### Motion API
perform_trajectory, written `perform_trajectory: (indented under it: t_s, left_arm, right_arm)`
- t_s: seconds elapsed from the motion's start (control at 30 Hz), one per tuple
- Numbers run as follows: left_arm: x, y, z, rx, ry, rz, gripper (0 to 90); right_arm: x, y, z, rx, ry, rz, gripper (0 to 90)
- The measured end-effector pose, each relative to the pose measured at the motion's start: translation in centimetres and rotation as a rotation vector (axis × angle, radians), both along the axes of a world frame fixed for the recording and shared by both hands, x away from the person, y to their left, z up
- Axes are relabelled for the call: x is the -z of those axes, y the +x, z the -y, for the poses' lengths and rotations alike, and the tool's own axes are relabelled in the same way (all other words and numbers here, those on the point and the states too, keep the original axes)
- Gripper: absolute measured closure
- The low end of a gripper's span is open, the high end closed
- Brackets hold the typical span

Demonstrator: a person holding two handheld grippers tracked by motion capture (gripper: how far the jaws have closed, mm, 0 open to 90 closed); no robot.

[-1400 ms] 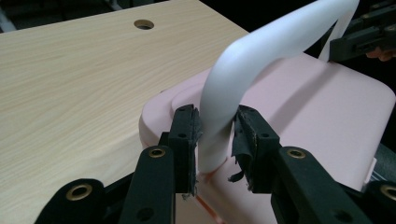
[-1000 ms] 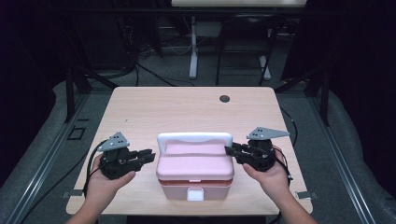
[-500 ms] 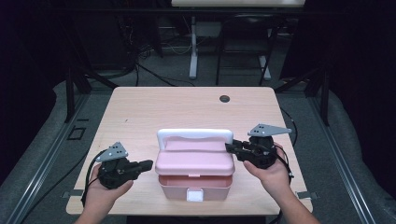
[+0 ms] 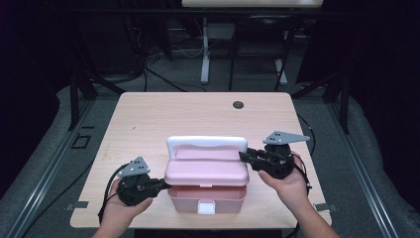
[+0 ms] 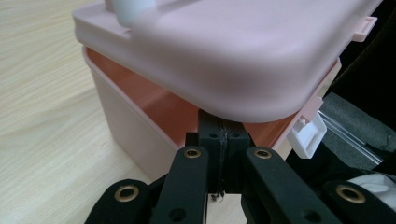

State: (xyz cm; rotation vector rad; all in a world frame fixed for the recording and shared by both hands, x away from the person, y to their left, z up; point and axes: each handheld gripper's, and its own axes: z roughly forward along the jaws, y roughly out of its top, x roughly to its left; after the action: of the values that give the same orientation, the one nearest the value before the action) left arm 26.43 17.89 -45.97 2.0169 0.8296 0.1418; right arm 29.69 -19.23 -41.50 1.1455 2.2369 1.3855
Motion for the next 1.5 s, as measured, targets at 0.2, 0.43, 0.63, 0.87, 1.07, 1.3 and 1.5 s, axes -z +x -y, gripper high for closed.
perform_trajectory:
  t_s: [0.2,0.43,0.63,0.87,1.07,1.3,1.5]
  left_arm:
    - [0.4,0.0,0.9,0.022,-0.001,-0.007,89.5]
    - [0.1,0.0,1.3,0.031,0.002,0.003,89.6]
    - [-0.1,-0.1,1.0,0.021,-0.009,0.008,89.6]
    - [-0.2,-0.1,1.0,0.025,0.002,0.012,89.6]
    - [-0.4,0.0,1.0,0.019,-0.009,0.013,89.6]
    - [-1.2,0.3,1.0,0.018,-0.017,0.030,89.6]
    - [-2.0,0.7,1.0,0.014,-0.025,0.039,89.6]
  right_arm:
    - [0.1,0.0,0.0,-0.002,-0.005,0.000,73.7]
    - [0.3,-0.1,0.1,0.002,0.003,-0.003,73.6]
    - [0.3,-0.1,0.1,-0.004,0.004,-0.011,73.6]
    - [0.4,-0.2,0.2,-0.001,0.005,-0.007,70.3]
    - [0.4,-0.7,1.0,0.015,0.015,0.009,68.2]
    - [0.2,-2.3,2.4,0.042,0.016,0.056,70.7]
    - [0.4,-3.6,3.6,0.067,0.047,0.066,74.4]
